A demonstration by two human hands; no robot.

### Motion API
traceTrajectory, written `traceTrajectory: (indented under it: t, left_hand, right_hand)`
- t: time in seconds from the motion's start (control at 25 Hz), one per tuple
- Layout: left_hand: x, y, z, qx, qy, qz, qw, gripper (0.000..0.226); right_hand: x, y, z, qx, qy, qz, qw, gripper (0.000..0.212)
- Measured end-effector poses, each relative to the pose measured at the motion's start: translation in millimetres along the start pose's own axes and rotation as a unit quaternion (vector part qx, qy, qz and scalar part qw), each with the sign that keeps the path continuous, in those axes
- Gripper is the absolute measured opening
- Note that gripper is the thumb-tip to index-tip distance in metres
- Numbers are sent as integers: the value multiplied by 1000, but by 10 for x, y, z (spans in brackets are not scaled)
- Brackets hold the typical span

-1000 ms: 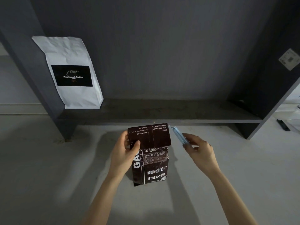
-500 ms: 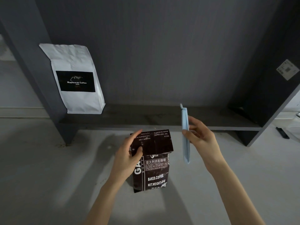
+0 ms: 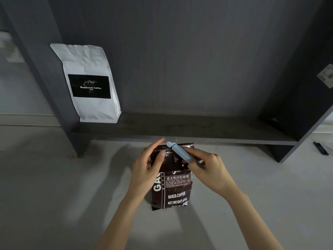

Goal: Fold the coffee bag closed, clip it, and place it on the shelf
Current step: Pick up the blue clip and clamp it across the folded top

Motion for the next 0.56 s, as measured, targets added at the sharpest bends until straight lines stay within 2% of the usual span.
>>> traceTrajectory:
  t: [0.2,0.36,0.48,0.56]
  left_hand:
    - [-63,-8,-3,-14,7,-24,1000,21]
    - [-12,-37,45,-60,48,18,997,19]
    - [17,-40,43,-64,64,42,995,18]
    - [32,-49,36,-62,61,48,995,12]
  right_hand:
    - [9,13,-53,19,7,15,1000,40]
    - [-8,24,-60,12,25,23,999,36]
    - [-8,32,-63,-7,68,37,997,41]
    - [-8,40,-34,-39,84,47,995,36]
Point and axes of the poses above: each hand's wrist, its own y-axis away from the middle knuckle, its own z-axis out of the back of the hand, x = y × z, the point moved 9 cm from there along -y, towards the middle knuckle, and after that the axes turned 4 degrees about -x, right-handed, at the moved point
